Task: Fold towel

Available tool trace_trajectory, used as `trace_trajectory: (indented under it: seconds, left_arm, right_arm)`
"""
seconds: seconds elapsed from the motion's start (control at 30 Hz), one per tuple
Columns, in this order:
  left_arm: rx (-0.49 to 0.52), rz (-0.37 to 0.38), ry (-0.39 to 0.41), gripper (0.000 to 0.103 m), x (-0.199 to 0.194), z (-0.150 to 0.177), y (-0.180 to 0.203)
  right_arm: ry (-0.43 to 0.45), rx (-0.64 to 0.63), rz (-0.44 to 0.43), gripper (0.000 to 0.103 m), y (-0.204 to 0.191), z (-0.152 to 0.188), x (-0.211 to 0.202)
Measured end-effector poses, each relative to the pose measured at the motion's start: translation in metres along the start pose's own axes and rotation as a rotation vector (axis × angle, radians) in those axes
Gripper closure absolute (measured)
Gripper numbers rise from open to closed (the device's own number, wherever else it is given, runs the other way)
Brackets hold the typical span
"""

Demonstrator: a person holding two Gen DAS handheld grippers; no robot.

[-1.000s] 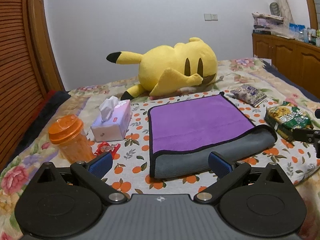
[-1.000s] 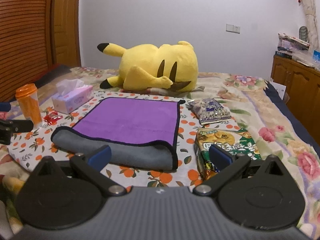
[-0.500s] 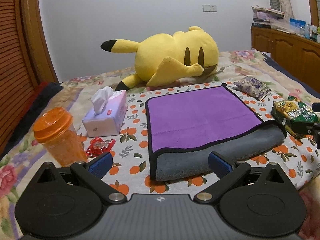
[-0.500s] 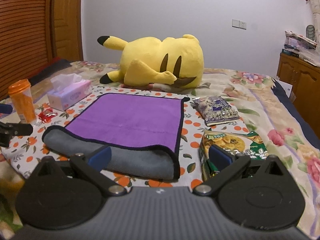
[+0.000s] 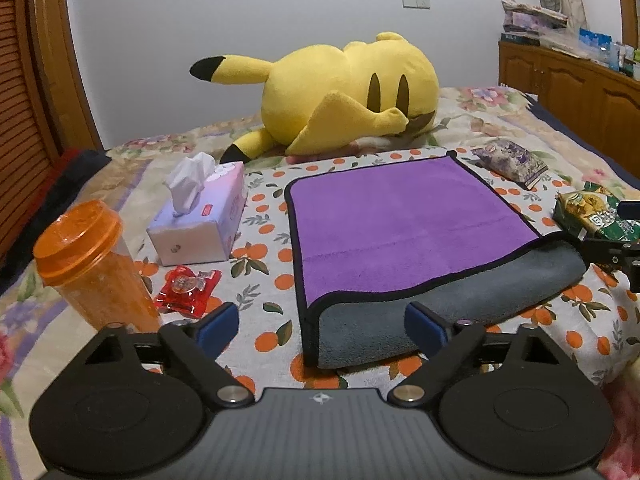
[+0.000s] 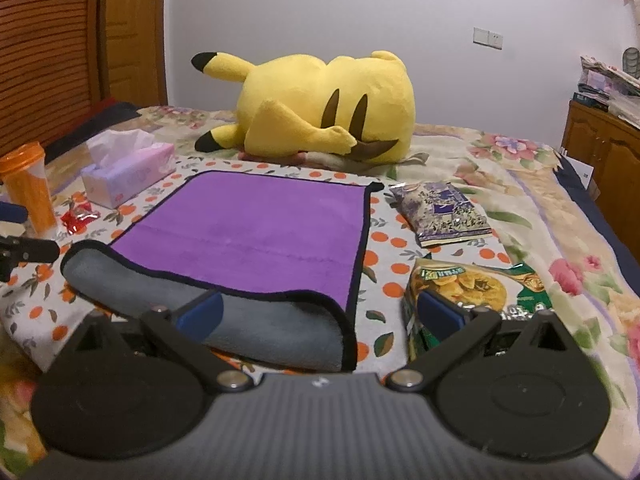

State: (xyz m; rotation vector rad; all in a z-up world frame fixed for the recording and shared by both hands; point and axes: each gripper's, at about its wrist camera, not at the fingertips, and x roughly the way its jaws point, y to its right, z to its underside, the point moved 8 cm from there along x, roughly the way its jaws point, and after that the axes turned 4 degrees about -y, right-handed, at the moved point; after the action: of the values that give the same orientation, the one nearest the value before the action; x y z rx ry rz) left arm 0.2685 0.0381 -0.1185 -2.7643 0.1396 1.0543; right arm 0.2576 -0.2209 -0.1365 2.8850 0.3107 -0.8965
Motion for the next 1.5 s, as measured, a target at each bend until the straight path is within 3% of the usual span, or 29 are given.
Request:
trace_trajectory:
  seconds: [0.2, 0.3, 0.47, 0.7, 0.87, 1.17, 1.37, 1.43, 1.5]
  left_arm:
    - [-0.008, 0.017, -0.027, 0.031, 0.014, 0.000, -0.004]
    - [0.003, 0.015, -0.042, 0.036, 0.023, 0.000, -0.006]
    - [-0.005, 0.042, -0.075, 0.049, 0.038, 0.002, -0.008]
    - [-0.007, 0.094, -0.119, 0.056, 0.048, 0.008, -0.003]
    - [-0.001, 0.111, -0.150, 0.070, 0.052, 0.012, 0.002]
    - [0.012, 0.114, -0.165, 0.083, 0.053, 0.017, 0.005]
    - [0.003, 0.118, -0.155, 0.088, 0.051, 0.014, 0.004]
    - [0.001, 0.118, -0.153, 0.092, 0.051, 0.014, 0.004]
    - [0.000, 0.121, -0.147, 0.095, 0.050, 0.014, 0.004]
  right_arm:
    - [-0.025, 0.000, -0.010, 0.001, 0.003, 0.002, 0.013]
    - [-0.046, -0.002, -0.014, 0.012, 0.004, 0.004, 0.021]
    - [-0.086, 0.002, -0.017, 0.013, 0.008, 0.012, 0.036]
    - [-0.123, 0.029, -0.055, 0.016, 0.012, 0.017, 0.046]
    - [-0.145, 0.034, -0.084, 0.023, 0.011, 0.019, 0.050]
    - [-0.165, 0.052, -0.141, 0.042, 0.011, 0.018, 0.050]
    - [-0.179, 0.039, -0.158, 0.064, 0.010, 0.019, 0.051]
    - [-0.182, 0.028, -0.158, 0.078, 0.009, 0.019, 0.051]
    - [-0.183, 0.024, -0.152, 0.081, 0.010, 0.020, 0.052]
